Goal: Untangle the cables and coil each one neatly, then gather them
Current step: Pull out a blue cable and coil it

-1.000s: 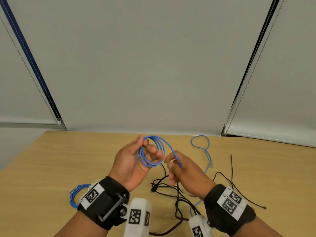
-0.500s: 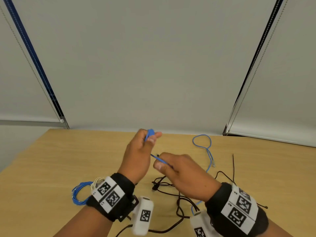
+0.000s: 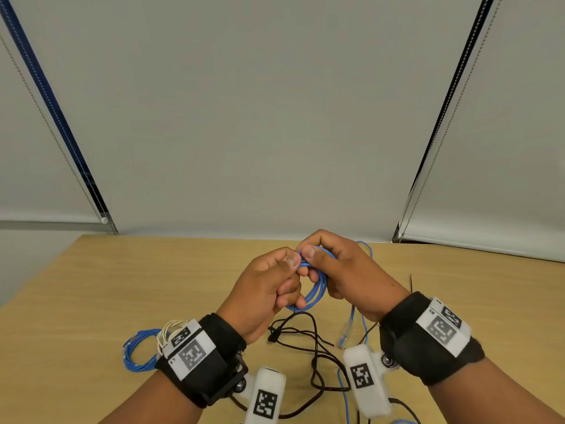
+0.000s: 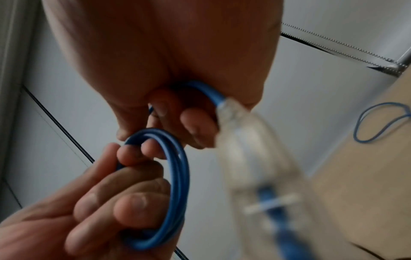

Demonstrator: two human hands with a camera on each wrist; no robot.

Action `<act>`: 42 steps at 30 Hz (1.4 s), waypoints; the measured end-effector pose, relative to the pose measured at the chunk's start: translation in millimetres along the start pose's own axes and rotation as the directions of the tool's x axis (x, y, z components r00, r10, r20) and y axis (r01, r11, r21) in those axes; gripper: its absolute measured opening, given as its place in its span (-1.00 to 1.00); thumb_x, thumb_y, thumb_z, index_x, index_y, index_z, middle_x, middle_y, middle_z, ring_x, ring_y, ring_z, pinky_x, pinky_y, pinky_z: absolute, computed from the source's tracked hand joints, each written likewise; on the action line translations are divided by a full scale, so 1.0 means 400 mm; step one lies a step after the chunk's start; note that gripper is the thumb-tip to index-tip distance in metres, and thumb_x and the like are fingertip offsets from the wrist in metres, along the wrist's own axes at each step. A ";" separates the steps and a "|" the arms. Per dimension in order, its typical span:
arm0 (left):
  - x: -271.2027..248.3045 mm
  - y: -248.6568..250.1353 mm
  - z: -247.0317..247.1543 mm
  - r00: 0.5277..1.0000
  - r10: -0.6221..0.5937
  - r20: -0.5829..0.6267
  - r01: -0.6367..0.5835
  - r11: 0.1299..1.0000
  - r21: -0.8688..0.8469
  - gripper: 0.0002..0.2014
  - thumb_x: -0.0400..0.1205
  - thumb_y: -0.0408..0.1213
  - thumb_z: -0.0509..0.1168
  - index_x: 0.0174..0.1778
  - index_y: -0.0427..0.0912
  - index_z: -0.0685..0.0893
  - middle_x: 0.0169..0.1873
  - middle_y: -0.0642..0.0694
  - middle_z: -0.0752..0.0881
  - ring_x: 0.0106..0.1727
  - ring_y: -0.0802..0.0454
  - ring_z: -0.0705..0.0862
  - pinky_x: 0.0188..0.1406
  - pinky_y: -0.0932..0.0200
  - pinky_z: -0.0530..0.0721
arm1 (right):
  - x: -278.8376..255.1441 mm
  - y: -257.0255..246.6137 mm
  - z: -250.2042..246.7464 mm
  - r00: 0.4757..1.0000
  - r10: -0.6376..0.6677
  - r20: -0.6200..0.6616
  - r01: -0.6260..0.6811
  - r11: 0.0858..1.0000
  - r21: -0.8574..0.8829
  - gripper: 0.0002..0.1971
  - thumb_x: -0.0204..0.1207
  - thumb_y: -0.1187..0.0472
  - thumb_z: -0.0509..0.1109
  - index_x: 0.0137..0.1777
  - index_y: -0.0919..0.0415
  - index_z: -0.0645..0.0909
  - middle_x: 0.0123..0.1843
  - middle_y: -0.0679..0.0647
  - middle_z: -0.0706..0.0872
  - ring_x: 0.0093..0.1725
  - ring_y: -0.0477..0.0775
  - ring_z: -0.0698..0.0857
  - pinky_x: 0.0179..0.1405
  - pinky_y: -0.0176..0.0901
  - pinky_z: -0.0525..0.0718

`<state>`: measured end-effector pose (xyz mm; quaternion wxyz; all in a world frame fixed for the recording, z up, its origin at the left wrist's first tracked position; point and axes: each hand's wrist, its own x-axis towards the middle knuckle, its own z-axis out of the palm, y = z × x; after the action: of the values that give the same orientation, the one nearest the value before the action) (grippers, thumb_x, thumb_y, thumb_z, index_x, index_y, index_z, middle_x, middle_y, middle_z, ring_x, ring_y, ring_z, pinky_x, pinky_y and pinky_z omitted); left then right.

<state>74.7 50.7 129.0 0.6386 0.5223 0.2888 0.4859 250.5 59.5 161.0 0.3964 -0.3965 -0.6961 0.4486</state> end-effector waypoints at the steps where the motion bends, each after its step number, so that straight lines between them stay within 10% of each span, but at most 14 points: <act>1: 0.001 -0.003 0.001 1.000 0.009 -0.012 -0.009 1.000 -0.007 -0.74 0.70 -0.09 0.28 -0.18 -0.18 0.70 -0.48 -0.15 0.48 -0.56 0.08 0.31 -0.27 0.02 0.71 | 0.001 -0.001 0.003 1.000 0.017 0.005 -0.017 1.000 0.004 -0.77 0.78 0.10 0.27 0.04 0.25 0.66 -0.42 -0.10 0.60 -0.53 -0.25 0.46 -0.57 -0.49 0.38; 10: -0.009 -0.030 -0.050 0.993 0.055 0.101 -0.093 0.899 0.428 -0.76 0.73 -0.05 0.20 0.01 -0.09 0.71 -0.31 0.00 0.64 -0.21 0.03 0.68 0.13 -0.27 0.76 | 0.002 0.014 0.013 0.996 0.085 -0.016 -0.086 0.993 -0.078 -0.72 0.78 0.03 0.22 -0.04 0.21 0.57 -0.46 -0.03 0.53 -0.48 -0.13 0.41 -0.53 -0.43 0.38; 16: -0.009 -0.042 -0.053 0.989 0.130 0.076 -0.146 0.713 0.686 -0.80 0.76 -0.03 0.10 -0.05 0.20 0.62 -0.32 0.12 0.67 -0.23 0.18 0.68 -0.13 0.16 0.68 | 0.004 0.030 0.026 0.985 0.157 -0.071 -0.163 0.983 -0.086 -0.75 0.77 0.01 0.21 -0.07 0.11 0.58 -0.48 0.00 0.61 -0.55 -0.14 0.43 -0.55 -0.33 0.38; 22: -0.009 -0.044 -0.046 0.976 0.213 -0.035 -0.175 0.875 0.452 -0.73 0.77 -0.18 0.13 0.21 -0.10 0.72 -0.02 -0.17 0.64 -0.15 0.06 0.68 -0.07 0.16 0.70 | -0.006 0.048 0.004 0.942 0.335 0.003 -0.316 0.885 0.343 -0.84 0.75 0.19 0.25 -0.04 0.15 0.62 -0.22 0.25 0.71 -0.61 -0.07 0.25 -0.63 -0.27 0.28; 28: -0.006 -0.047 -0.033 0.963 0.218 -0.158 -0.137 0.902 0.409 -0.75 0.72 -0.10 0.17 -0.13 0.09 0.76 -0.29 0.07 0.72 -0.25 0.11 0.61 -0.14 0.21 0.64 | -0.024 0.085 0.009 0.905 0.423 -0.040 -0.414 0.899 0.141 -0.85 0.67 0.29 0.36 -0.14 0.12 0.65 -0.22 0.07 0.78 -0.46 0.02 0.64 -0.52 -0.20 0.47; 32: 0.012 -0.067 -0.047 0.903 0.267 -0.337 -0.027 0.818 0.574 -0.72 0.79 -0.22 0.18 -0.21 -0.02 0.70 -0.43 0.12 0.62 -0.35 0.15 0.53 -0.24 0.17 0.57 | -0.030 0.081 0.035 0.948 0.102 -0.302 -0.192 0.939 -0.286 -0.85 0.64 0.18 0.36 -0.16 -0.04 0.66 -0.07 -0.14 0.75 -0.08 -0.11 0.70 -0.07 -0.20 0.63; 37: 0.008 -0.092 -0.038 0.867 0.221 -0.446 0.014 0.885 0.465 -0.67 0.79 -0.27 0.18 -0.26 -0.11 0.72 -0.48 0.08 0.63 -0.38 0.15 0.57 -0.29 0.21 0.59 | -0.044 0.072 0.089 0.993 0.115 -0.021 -0.107 0.821 -0.561 -0.68 0.70 -0.01 0.28 0.40 -0.10 0.66 -0.09 -0.13 0.76 -0.04 -0.09 0.69 -0.03 -0.18 0.61; 42: -0.007 -0.099 -0.038 0.891 0.138 -0.433 -0.010 0.959 0.285 -0.70 0.79 -0.27 0.19 -0.20 -0.16 0.74 -0.22 -0.22 0.83 -0.45 0.09 0.60 -0.30 0.25 0.68 | -0.043 0.089 0.090 0.976 0.216 -0.021 -0.214 0.941 -0.262 -0.84 0.67 0.02 0.38 0.02 -0.03 0.80 -0.47 -0.12 0.56 -0.45 -0.17 0.47 -0.36 -0.25 0.44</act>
<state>73.0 54.7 86.8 0.4569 0.4902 0.4725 0.5725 231.2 42.9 113.8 0.2861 -0.5174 -0.7035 0.3944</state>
